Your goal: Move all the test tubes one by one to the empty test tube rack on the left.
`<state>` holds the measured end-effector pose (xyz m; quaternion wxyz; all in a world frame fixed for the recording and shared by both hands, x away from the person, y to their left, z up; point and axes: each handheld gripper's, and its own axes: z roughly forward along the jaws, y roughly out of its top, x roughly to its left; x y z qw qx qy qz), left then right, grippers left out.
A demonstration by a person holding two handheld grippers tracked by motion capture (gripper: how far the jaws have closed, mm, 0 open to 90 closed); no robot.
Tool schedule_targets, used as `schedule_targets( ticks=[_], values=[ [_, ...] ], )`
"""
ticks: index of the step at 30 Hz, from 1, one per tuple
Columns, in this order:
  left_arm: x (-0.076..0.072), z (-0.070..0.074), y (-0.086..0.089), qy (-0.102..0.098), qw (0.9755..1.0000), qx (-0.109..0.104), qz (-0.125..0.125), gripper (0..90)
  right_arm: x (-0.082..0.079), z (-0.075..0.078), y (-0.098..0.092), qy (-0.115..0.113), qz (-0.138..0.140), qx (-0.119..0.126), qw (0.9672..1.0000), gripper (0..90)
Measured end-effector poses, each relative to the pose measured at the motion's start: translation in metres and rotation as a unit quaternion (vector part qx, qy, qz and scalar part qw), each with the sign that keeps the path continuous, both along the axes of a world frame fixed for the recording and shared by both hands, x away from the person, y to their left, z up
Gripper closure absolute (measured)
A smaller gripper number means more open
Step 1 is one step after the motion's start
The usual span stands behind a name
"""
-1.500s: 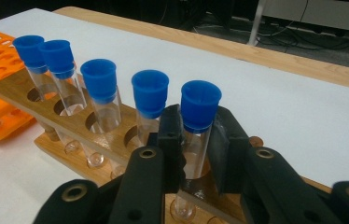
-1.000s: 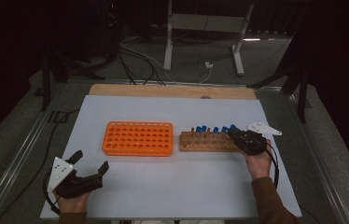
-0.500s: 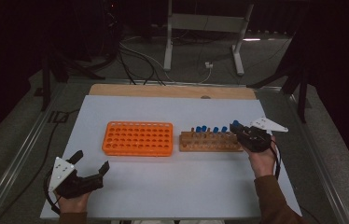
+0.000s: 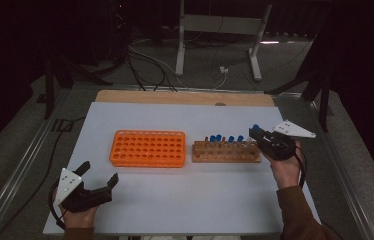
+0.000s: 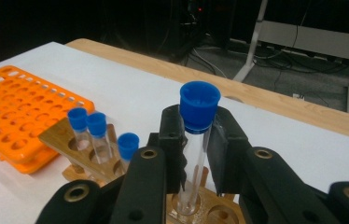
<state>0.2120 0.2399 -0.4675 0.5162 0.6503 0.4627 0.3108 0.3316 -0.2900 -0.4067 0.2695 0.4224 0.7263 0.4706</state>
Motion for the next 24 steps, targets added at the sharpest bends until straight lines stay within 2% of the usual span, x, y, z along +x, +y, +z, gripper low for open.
schedule_targets(
  ticks=[7, 14, 17, 18, 22, 23, 24],
  values=[
    [0.002, -0.002, -0.004, 0.01, 0.9999, 0.01, 0.001, 0.9, -0.007, 0.013, 0.001, -0.004, 0.02, 0.017, 0.9997, 77.3],
    [0.008, -0.006, -0.01, 0.033, 0.9992, 0.021, -0.002, 0.9, -0.012, 0.013, 0.007, 0.002, 0.045, 0.033, 0.9984, 77.3],
    [0.01, -0.008, -0.012, 0.042, 0.999, 0.014, -0.007, 1.6, -0.014, 0.013, 0.01, 0.003, 0.051, 0.041, 0.9979, 77.3],
    [0.011, -0.008, -0.013, 0.045, 0.9988, 0.019, -0.007, 1.6, -0.014, 0.013, 0.01, 0.003, 0.051, 0.041, 0.9979, 77.3],
    [0.015, -0.004, -0.018, 0.041, 0.9988, 0.019, -0.019, 1.6, -0.015, 0.013, 0.017, 0.007, 0.069, 0.039, 0.9968, 77.3],
    [0.018, 0.0, -0.021, 0.035, 0.9987, 0.016, -0.034, 1.6, -0.015, 0.013, 0.018, 0.008, 0.072, 0.04, 0.9966, 77.3],
    [0.018, 0.0, -0.021, 0.035, 0.9987, 0.016, -0.034, 1.5, -0.015, 0.013, 0.02, 0.01, 0.074, 0.041, 0.9963, 77.3]
  ],
)
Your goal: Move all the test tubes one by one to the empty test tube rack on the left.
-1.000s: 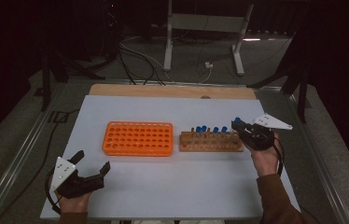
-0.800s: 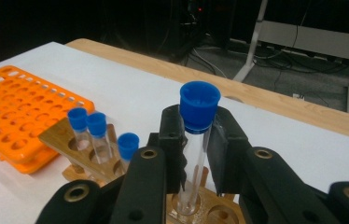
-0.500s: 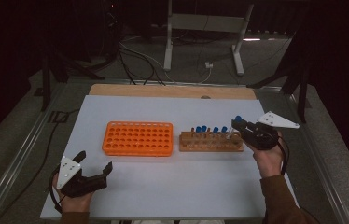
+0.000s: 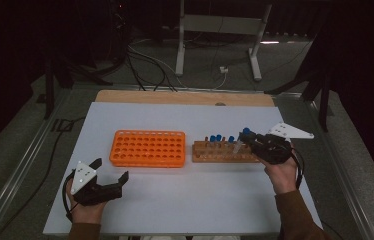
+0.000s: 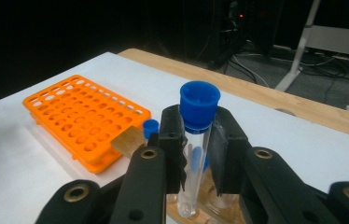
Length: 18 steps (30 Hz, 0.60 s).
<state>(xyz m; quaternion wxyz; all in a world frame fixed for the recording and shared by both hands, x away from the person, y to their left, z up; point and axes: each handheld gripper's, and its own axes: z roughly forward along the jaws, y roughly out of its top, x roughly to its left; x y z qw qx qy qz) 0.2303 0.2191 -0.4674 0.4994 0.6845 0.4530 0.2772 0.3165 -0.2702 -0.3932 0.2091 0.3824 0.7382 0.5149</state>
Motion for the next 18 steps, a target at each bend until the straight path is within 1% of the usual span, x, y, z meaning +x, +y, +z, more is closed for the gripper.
schedule_targets(
  ticks=[2, 3, 6, 9, 11, 12, 13, 15, 16, 18],
  values=[
    [0.004, 0.005, -0.004, -0.004, 0.9997, 0.004, -0.023, 1.5, 0.0, 0.0, 0.001, -0.001, 0.002, 0.0, 1.0, 77.3],
    [0.005, 0.007, -0.006, -0.007, 0.9994, 0.007, -0.033, 1.5, 0.0, 0.001, 0.004, -0.001, 0.008, -0.003, 1.0, 77.3],
    [0.009, 0.016, -0.014, -0.017, 0.9983, 0.009, -0.055, 1.5, -0.001, 0.002, 0.009, -0.003, 0.016, -0.004, 0.9999, 77.3],
    [0.011, 0.019, -0.019, -0.012, 0.9981, 0.008, -0.06, 1.5, -0.002, 0.002, 0.013, -0.003, 0.022, 0.0, 0.9997, 77.3],
    [0.012, 0.022, -0.024, -0.012, 0.9979, 0.008, -0.064, 1.6, -0.002, 0.002, 0.016, -0.002, 0.027, 0.0, 0.9996, 77.3],
    [0.015, 0.024, -0.029, -0.011, 0.9976, 0.003, -0.068, 1.5, -0.002, 0.002, 0.018, -0.001, 0.029, -0.001, 0.9996, 77.3],
    [0.015, 0.024, -0.029, -0.011, 0.9976, 0.003, -0.068, 1.5, -0.002, 0.002, 0.019, -0.001, 0.031, -0.001, 0.9995, 77.3],
    [0.019, 0.03, -0.036, -0.013, 0.997, 0.0, -0.076, 1.5, -0.002, 0.001, 0.023, -0.001, 0.035, -0.002, 0.9994, 77.3],
    [0.019, 0.03, -0.036, -0.013, 0.997, 0.0, -0.076, 1.5, -0.002, 0.001, 0.023, -0.001, 0.035, -0.002, 0.9994, 77.3],
    [0.021, 0.034, -0.042, -0.017, 0.9964, -0.003, -0.083, 1.5, -0.002, 0.002, 0.027, -0.001, 0.038, -0.002, 0.9993, 77.2]
  ],
)
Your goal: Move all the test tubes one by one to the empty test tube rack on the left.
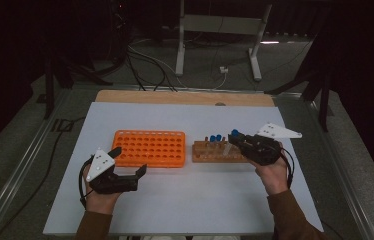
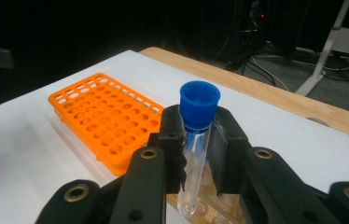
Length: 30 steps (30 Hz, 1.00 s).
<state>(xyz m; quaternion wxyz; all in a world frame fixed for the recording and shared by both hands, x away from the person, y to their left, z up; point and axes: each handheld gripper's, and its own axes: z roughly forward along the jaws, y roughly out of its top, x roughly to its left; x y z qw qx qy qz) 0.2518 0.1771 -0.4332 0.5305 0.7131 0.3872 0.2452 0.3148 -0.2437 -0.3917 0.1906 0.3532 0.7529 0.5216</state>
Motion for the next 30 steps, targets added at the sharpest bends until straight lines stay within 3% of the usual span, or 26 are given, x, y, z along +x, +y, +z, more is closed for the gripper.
schedule_targets(
  ticks=[12, 22, 30],
  values=[
    [0.015, 0.01, -0.038, 0.0, 0.9991, 0.011, -0.042, 1.6, 0.001, -0.002, 0.024, 0.005, 0.021, 0.009, 0.9997, 77.2],
    [0.024, 0.015, -0.061, 0.001, 0.9975, -0.008, -0.07, 1.6, 0.003, 0.002, 0.043, 0.004, 0.036, 0.006, 0.9993, 77.2],
    [0.027, 0.011, -0.086, -0.004, 0.9949, 0.007, -0.101, 5.3, 0.005, 0.0, 0.059, 0.008, 0.047, 0.006, 0.9989, 77.3]
  ],
)
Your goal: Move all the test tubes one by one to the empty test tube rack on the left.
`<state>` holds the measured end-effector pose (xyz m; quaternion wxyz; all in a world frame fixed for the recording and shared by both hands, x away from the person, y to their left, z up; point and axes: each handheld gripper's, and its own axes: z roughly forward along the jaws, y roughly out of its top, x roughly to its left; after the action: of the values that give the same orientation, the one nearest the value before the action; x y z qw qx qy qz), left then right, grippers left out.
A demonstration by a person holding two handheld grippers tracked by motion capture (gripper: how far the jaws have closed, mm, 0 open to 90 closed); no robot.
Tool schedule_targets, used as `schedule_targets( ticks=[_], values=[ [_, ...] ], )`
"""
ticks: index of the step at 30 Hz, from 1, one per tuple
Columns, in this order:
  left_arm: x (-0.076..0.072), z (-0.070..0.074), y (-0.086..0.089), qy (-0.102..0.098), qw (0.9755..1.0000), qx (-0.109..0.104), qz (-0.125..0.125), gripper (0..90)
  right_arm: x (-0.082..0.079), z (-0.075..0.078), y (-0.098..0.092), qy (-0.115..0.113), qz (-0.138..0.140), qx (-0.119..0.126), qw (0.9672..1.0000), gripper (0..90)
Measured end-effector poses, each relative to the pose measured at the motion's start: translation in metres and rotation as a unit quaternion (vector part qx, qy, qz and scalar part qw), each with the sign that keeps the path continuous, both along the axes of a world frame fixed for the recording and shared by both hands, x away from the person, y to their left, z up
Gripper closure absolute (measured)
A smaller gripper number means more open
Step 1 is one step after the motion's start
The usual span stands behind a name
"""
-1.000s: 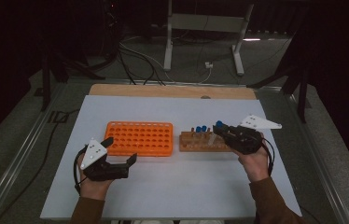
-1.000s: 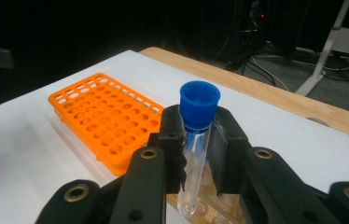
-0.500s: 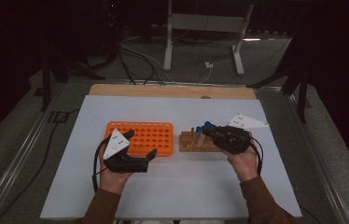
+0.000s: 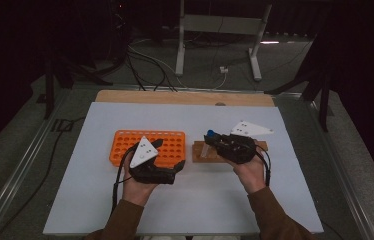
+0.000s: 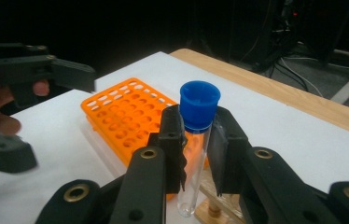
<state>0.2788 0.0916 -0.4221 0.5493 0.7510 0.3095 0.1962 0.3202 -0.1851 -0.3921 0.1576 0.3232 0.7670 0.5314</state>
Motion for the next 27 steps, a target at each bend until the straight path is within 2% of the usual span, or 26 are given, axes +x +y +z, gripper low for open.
schedule_targets(
  ticks=[6, 8, 10, 13, 17, 19, 22, 27],
  values=[
    [0.004, -0.002, -0.011, 0.002, 0.9999, -0.004, -0.009, 8.7, 0.0, -0.001, 0.009, 0.002, 0.01, -0.004, 0.9999, 77.2],
    [0.007, -0.003, -0.016, 0.001, 0.9998, -0.009, -0.02, 16.9, -0.001, -0.002, 0.013, 0.005, 0.015, -0.001, 0.9999, 77.2],
    [0.009, -0.005, -0.021, 0.002, 0.9998, -0.007, -0.017, 17.8, -0.002, -0.002, 0.016, 0.007, 0.02, 0.002, 0.9998, 77.3],
    [0.011, -0.006, -0.028, -0.003, 0.9999, -0.001, -0.011, 26.1, -0.003, -0.001, 0.02, 0.006, 0.026, 0.002, 0.9997, 77.2],
    [0.012, -0.007, -0.034, -0.004, 1.0, 0.001, -0.007, 42.1, -0.004, -0.001, 0.024, 0.007, 0.032, 0.001, 0.9995, 77.2],
    [0.013, -0.007, -0.038, -0.008, 0.9999, 0.004, -0.014, 48.2, -0.004, -0.001, 0.025, 0.008, 0.033, 0.001, 0.9994, 77.2],
    [0.013, -0.007, -0.043, -0.01, 0.9997, 0.012, -0.019, 56.0, -0.005, -0.001, 0.026, 0.009, 0.037, 0.003, 0.9993, 77.2],
    [0.015, -0.007, -0.045, -0.009, 0.9996, 0.01, -0.023, 65.4, -0.006, -0.001, 0.03, 0.008, 0.043, 0.001, 0.999, 77.2]
  ],
)
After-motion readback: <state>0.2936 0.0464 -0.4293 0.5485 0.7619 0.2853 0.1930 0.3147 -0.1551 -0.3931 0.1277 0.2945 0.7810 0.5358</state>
